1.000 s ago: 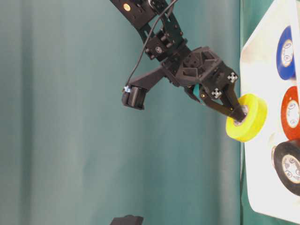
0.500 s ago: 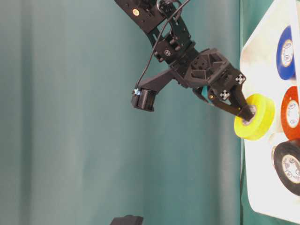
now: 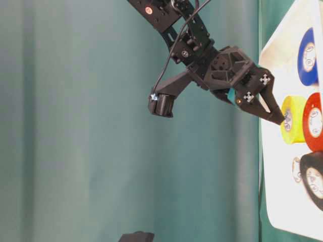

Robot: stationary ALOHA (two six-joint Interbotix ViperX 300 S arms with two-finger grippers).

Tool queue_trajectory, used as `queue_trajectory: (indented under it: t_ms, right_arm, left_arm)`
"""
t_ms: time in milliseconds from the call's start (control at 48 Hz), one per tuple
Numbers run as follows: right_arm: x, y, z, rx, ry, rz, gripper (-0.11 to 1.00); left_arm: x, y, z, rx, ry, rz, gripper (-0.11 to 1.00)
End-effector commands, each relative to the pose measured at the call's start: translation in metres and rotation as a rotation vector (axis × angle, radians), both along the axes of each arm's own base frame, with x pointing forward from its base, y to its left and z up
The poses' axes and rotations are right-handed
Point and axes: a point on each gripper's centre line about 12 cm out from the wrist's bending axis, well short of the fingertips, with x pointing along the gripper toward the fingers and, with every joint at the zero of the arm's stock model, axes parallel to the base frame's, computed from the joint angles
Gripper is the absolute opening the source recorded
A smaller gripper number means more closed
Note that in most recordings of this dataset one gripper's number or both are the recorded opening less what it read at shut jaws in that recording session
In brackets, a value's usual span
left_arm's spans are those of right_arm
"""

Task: Put the tape alternately from left to right into the white case.
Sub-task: 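Release the yellow roll and withdraw the right gripper from the tray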

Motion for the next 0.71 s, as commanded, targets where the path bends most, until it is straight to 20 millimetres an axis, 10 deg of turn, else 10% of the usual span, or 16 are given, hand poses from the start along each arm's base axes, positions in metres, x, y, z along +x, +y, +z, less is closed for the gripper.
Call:
queue_trajectory:
  t_ms: [0,271,687]
  right_arm:
    - [0.003,0.001,0.01,-0.006,-0.026,0.002,0.86]
    - [0.008,0.015,0.022,-0.017,-0.049,0.037,0.86]
    - [0.008,0.098,0.052,-0.029,-0.107,0.228,0.86]
  left_arm:
    - [0.005,-0.001,0.008,-0.004,-0.032,-0.002,0.38]
    - [0.005,-0.001,0.008,-0.004,-0.03,-0.002,0.38]
    - [0.005,-0.001,0.008,-0.004,-0.03,-0.002,0.38]
